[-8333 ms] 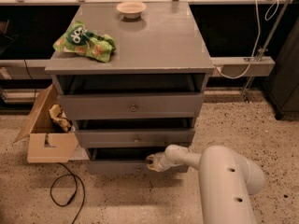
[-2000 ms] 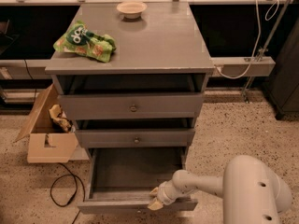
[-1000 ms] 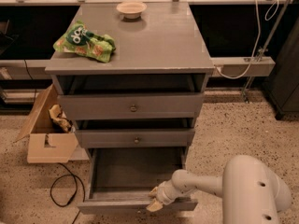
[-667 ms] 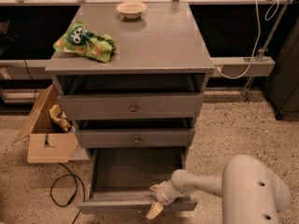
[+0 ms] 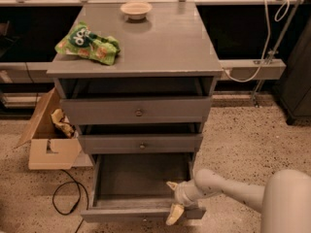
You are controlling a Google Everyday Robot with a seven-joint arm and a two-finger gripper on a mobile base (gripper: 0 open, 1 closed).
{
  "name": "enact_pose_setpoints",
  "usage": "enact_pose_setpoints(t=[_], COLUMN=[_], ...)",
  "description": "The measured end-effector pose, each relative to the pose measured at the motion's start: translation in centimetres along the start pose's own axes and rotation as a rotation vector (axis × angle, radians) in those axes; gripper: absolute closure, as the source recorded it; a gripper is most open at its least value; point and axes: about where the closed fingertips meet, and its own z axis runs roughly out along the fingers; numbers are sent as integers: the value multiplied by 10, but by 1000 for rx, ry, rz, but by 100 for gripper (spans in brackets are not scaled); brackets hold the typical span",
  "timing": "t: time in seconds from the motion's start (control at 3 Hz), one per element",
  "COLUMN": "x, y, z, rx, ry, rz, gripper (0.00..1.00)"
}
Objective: Open bottom drawer
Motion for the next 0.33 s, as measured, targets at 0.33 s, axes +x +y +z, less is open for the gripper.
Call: enact_pose_setpoints(t=[0.33], x=[-10], y=[-10], z=[-89], rx=[87], ry=[-18], rz=[-55], gripper=[0])
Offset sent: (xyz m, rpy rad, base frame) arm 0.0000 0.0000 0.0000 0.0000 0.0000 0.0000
